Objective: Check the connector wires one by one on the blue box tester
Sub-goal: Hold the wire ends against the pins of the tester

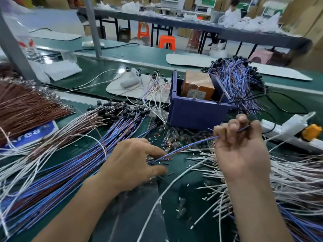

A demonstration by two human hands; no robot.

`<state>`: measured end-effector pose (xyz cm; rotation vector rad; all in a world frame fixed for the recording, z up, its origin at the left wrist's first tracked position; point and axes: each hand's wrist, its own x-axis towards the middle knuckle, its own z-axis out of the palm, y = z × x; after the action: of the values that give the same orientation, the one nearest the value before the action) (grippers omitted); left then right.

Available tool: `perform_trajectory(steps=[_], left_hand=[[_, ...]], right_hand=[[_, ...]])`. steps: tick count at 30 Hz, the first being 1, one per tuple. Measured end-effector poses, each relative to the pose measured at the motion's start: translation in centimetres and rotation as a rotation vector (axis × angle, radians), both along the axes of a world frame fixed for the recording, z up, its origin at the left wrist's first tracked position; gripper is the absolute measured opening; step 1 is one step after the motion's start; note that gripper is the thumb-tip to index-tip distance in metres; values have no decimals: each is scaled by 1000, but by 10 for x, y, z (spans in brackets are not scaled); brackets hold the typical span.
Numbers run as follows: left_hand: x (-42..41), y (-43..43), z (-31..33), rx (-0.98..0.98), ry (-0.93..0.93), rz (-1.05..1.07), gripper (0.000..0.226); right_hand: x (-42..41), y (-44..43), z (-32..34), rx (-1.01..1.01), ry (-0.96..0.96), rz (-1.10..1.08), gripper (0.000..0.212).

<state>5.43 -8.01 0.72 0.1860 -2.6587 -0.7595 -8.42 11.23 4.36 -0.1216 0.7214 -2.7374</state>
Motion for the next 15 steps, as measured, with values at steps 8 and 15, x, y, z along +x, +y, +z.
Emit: perform_trajectory(steps=[8, 15], left_hand=[[-6, -7, -10, -24, 290, 293, 15], [-9, 6, -9, -284, 407, 52, 9]], right_hand=[[9, -1, -1, 350, 132, 93, 35], [45, -30, -10, 1087, 715, 292, 26]])
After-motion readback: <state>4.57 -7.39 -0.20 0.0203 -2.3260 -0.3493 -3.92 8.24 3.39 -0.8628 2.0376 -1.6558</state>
